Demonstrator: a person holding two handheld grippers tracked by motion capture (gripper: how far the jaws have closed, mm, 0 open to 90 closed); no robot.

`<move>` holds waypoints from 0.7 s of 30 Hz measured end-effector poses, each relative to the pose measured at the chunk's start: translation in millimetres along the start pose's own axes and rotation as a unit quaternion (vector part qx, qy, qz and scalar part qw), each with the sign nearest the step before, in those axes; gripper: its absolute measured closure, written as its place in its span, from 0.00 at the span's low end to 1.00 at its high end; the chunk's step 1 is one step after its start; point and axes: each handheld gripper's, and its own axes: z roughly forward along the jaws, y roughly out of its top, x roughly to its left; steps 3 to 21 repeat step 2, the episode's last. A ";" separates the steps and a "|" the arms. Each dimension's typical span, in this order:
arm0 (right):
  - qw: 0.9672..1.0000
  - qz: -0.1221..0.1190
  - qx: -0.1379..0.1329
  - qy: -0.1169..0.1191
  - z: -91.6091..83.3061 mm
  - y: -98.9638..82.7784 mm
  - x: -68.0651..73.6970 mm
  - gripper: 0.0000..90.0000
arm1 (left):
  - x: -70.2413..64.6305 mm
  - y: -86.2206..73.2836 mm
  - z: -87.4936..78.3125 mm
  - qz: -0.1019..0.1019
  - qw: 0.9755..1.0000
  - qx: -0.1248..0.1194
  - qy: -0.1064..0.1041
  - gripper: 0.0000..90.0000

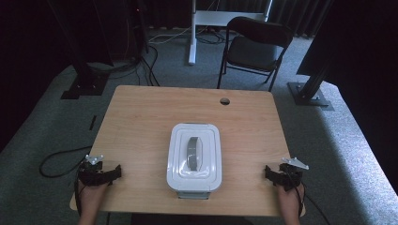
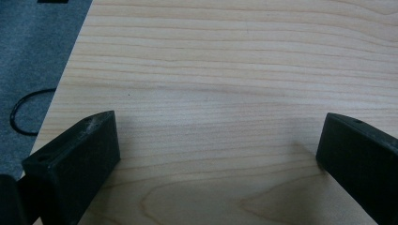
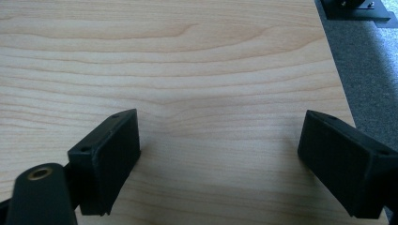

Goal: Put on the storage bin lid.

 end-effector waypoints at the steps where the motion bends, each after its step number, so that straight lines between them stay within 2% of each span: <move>1: 1.000 0.000 0.000 0.000 0.0 0.0 0.0 0.14 | 0.0 0.0 0.0 0.000 1.000 0.000 0.000 0.00; 21: 1.000 0.000 0.000 0.000 0.0 0.0 0.0 0.14 | 0.0 0.0 0.0 0.000 1.000 0.000 0.000 0.00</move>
